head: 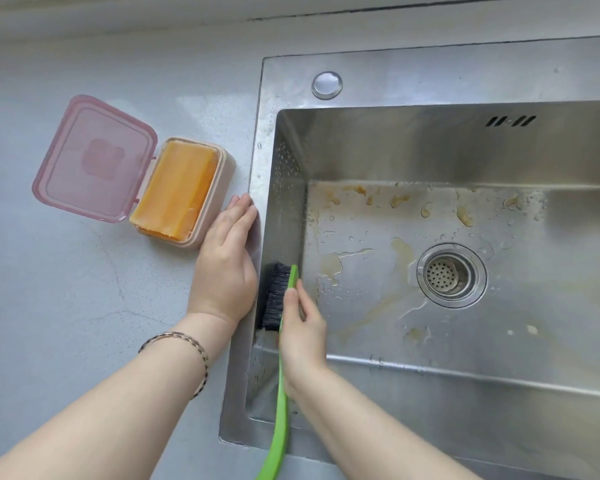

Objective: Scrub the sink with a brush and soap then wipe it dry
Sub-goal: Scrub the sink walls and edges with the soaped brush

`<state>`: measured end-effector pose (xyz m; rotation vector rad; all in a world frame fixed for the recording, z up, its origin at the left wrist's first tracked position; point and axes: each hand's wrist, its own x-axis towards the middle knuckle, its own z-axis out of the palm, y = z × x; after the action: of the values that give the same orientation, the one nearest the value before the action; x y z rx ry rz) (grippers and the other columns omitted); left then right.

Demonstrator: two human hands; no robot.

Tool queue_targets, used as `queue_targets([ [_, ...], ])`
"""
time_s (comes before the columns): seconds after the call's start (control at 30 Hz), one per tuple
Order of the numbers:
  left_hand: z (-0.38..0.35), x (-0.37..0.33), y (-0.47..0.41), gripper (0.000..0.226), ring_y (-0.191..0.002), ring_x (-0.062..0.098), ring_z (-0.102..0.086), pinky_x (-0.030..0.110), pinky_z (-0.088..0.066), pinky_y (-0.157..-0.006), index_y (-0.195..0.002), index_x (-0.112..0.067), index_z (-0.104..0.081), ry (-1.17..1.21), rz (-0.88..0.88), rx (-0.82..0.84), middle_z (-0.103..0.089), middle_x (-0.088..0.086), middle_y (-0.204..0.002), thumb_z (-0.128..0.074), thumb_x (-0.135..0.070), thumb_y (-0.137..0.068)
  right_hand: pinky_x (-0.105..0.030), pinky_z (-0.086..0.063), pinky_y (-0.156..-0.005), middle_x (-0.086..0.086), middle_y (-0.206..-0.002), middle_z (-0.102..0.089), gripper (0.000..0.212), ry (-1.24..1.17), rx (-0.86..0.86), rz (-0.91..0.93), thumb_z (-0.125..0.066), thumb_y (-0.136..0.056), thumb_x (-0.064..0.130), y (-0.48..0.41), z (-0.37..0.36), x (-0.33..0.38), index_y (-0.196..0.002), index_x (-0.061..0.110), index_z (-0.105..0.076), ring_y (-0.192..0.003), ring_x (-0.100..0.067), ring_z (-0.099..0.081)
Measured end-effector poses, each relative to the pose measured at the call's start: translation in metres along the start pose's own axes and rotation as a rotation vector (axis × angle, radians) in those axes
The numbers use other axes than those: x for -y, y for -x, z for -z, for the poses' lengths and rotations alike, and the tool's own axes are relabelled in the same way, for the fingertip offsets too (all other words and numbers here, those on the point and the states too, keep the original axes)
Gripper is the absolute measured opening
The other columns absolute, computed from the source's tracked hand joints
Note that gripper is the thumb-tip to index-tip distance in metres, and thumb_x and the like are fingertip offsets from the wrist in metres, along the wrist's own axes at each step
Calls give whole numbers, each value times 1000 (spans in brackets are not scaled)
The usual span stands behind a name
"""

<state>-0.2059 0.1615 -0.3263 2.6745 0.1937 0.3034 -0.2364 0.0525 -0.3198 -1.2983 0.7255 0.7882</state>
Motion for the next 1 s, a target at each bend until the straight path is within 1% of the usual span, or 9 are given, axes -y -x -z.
queue_targets([
  [0.1,0,-1,0,45,-126,24,-40,22,-23,-111,-120,9,-55,1,3,-4,-51,21,-131,-27,-6,-87,-2,-38,-76,-7,-131,-57,39,59,-34,-12,-52,-95,23,-9,9,4,-133,12,-51,-110,-9,-57],
  [0.17,0,-1,0,46,-126,27,-42,24,-24,-111,-121,9,-55,0,5,-2,-51,21,-131,-27,-6,-87,-3,-39,-64,-7,-114,-65,40,146,-48,18,-58,-91,27,-16,11,9,-128,12,-56,-88,-10,-59],
  [0.27,0,0,0,46,-126,27,-42,22,-24,-111,-121,9,-55,4,11,-3,-51,21,-131,-27,-5,-87,-17,-37,-82,3,-112,-61,37,238,-53,46,-59,-88,31,-26,9,7,-124,20,-56,-99,-11,-54],
  [0.37,1,-1,0,46,-126,27,-42,23,-24,-111,-120,9,-55,12,2,-4,-51,21,-130,-27,-4,-85,-17,-33,-86,8,-123,-58,40,241,-86,69,-53,-92,30,-33,3,6,-132,25,-52,-117,-13,-51],
  [0.57,0,-1,1,45,-125,29,-44,29,-28,-109,-119,8,-56,5,-4,-7,-53,20,-129,-28,-4,-85,-25,-38,-75,-3,-91,-61,26,481,0,-81,-48,-92,25,-15,8,0,-111,17,-64,-94,-27,-57],
  [0.67,-2,1,-1,43,-123,32,-46,34,-31,-107,-117,9,-57,4,-11,-11,-54,22,-128,-30,-3,-86,-26,-40,-86,0,-106,-66,32,406,-74,154,-49,-92,29,-42,-6,36,-119,21,-62,-105,-23,-58],
  [0.77,0,0,-1,43,-123,32,-46,31,-29,-108,-118,9,-57,2,-10,-13,-54,22,-128,-30,-2,-86,-22,-38,-83,4,-104,-64,33,338,-56,124,-48,-93,25,-33,-5,27,-123,19,-60,-104,-19,-57],
  [0.87,1,-2,0,44,-124,30,-44,29,-28,-109,-119,9,-56,4,-14,-11,-53,21,-129,-29,-3,-86,-19,-34,-76,-3,-106,-66,33,401,30,-53,-49,-93,20,-2,8,-5,-123,16,-60,-101,-20,-58],
  [1.0,-3,0,-2,40,-122,31,-45,36,-32,-106,-116,11,-57,4,-35,-31,-54,24,-126,-33,0,-85,-22,-39,-94,7,-116,-62,42,263,-25,127,-53,-90,27,-40,-3,17,-131,18,-56,-107,-10,-55],
])
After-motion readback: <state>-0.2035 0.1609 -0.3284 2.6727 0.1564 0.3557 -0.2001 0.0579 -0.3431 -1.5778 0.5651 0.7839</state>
